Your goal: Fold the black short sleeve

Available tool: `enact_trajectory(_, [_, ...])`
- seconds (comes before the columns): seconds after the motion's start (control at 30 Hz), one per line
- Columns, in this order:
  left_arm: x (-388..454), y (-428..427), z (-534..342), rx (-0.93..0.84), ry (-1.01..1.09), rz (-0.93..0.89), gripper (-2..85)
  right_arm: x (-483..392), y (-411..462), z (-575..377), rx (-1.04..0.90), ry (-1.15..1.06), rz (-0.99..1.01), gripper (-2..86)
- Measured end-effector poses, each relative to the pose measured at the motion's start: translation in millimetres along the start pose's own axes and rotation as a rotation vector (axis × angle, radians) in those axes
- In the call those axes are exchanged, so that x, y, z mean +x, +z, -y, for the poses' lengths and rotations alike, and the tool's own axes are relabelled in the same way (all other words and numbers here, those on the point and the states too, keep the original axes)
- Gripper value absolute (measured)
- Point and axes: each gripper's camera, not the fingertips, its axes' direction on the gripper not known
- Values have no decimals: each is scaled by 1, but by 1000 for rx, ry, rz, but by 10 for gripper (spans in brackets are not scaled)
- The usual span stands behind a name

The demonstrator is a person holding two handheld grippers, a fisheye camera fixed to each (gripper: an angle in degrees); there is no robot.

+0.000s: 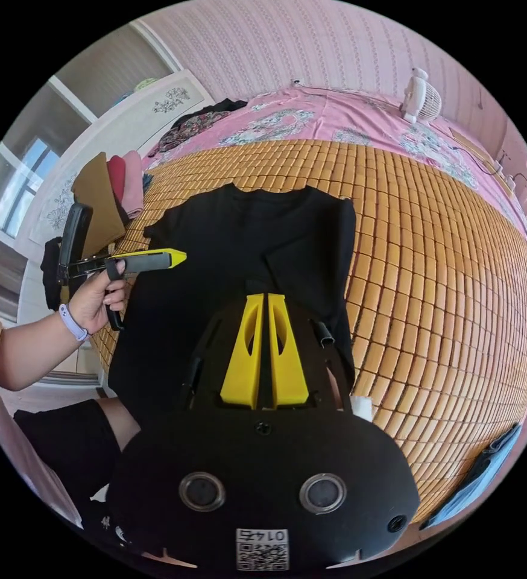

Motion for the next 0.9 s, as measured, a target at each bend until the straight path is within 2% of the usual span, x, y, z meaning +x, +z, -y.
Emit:
enact_trajectory(0.17, [-60,-48,-53,56,-170,116,-6,-63,44,38,-24,-171,95,8])
enact_trajectory(0.37, [-112,-81,-93,165,-305,113,-2,-184,122,96,-96,-438,227,31])
enact_trajectory(0.6, [-145,-74,-93,200,-336,62,51,-287,209,140,-156,-603,177,77])
enact_trajectory(0.7, [-150,-67,-91,156,-311,99,42,-309,229,155,-138,-616,85,79])
enact_trajectory(0.8, [-154,-62,-93,151,-273,94,8,-312,262,161,-214,-574,-45,62])
enact_trajectory(0.9, [-166,-64,-98,158,-287,34,-6,-306,265,161,-127,-537,-63,34])
